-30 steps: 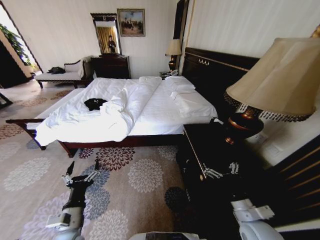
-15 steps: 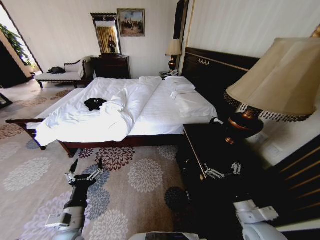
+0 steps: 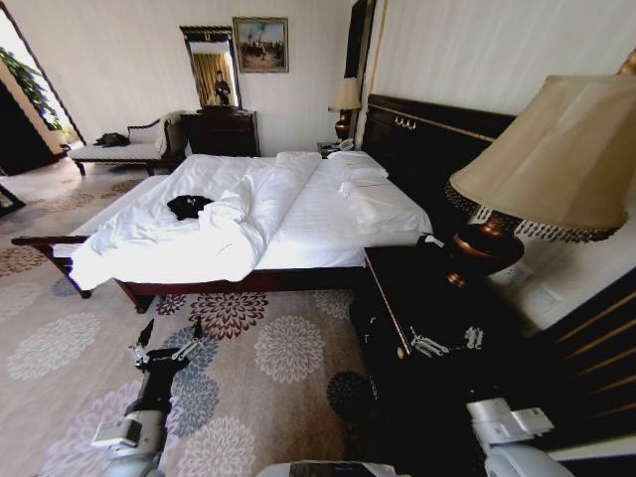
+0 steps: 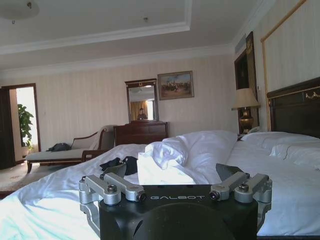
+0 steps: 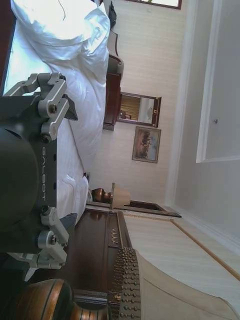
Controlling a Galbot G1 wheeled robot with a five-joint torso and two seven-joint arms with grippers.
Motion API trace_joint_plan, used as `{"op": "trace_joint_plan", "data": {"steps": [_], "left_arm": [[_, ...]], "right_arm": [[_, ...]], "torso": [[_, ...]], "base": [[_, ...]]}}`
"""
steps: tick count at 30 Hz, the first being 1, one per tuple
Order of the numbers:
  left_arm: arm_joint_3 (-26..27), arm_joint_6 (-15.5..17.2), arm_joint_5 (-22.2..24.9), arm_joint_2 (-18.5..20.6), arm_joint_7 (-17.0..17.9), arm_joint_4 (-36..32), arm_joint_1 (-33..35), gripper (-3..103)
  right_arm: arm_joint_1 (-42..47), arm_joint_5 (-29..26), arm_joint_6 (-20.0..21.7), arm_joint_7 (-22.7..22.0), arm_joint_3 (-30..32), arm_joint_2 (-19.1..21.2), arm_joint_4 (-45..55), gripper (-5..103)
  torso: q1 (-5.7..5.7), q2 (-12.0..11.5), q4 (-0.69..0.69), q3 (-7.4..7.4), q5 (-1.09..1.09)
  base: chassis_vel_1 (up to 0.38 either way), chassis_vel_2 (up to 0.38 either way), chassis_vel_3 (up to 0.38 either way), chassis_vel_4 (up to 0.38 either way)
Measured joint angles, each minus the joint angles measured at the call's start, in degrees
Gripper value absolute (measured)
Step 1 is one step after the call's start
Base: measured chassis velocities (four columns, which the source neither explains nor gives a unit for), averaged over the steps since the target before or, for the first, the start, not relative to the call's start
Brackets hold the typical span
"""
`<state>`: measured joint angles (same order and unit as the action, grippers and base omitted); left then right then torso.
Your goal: Fold the clothes on the bed.
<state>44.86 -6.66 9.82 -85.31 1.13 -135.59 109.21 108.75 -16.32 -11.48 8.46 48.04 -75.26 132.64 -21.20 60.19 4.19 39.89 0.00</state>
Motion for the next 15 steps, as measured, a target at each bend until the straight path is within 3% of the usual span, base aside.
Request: {"op": "trace_joint_plan", "data": {"steps": [15], "left_arm": [[0.0,-0.4,0.2,0.0,0.1,0.4,-0.3,100]], "right_arm": [[-0.9,0.7,-0.5,0.3,-1.0,-0.6,-1.3,100]], "torso": [[0.00,0.0,0.00,0.00,0.00]], "base": [[0.000,0.000,0.000,0.000]]}}
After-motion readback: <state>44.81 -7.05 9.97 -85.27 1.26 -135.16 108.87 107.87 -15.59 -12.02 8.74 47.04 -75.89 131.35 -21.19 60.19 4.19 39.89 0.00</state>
